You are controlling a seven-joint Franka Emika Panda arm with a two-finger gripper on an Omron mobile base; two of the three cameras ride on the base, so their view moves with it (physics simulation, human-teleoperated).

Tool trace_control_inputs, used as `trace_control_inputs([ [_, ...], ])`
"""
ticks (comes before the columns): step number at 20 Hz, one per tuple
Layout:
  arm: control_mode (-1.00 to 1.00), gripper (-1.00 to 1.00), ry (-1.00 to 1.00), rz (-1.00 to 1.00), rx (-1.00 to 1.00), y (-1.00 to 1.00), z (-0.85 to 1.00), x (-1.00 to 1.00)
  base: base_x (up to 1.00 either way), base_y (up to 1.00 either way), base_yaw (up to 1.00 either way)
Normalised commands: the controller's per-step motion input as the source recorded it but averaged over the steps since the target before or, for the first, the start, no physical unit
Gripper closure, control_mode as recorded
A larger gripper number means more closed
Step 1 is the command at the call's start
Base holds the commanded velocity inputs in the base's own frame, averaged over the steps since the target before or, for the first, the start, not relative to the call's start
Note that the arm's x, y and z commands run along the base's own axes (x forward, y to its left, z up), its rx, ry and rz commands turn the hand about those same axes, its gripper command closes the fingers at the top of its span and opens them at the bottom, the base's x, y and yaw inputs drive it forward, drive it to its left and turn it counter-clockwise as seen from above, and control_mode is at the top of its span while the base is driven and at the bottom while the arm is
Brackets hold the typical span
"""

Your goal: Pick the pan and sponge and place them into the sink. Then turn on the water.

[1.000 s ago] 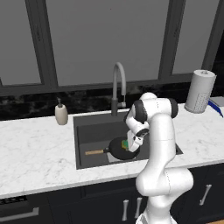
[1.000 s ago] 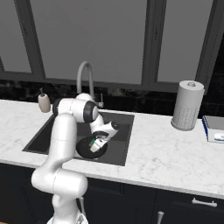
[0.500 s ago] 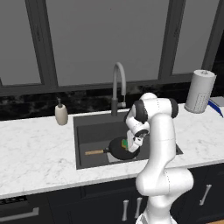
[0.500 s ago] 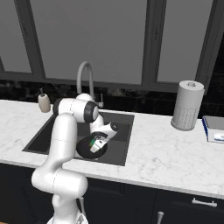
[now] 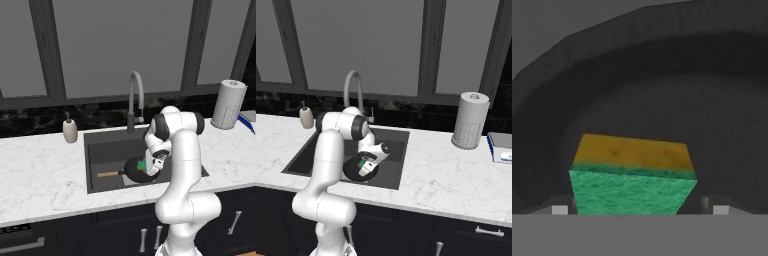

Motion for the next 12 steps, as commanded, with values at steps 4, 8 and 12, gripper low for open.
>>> trace_control_inputs([
  [4,-1.00,-1.00,0.00,0.00,0.00,0.00,0.40,0.00,0.00,0.00,0.00],
  [8,-1.00,-1.00,-0.02,0.00,0.00,-0.08,0.76,-0.01,0.00,0.00,0.00],
  [12,-1.00,-1.00,-0.10,-0.02,0.03,-0.18,0.73,-0.20,0.00,0.00,0.00],
])
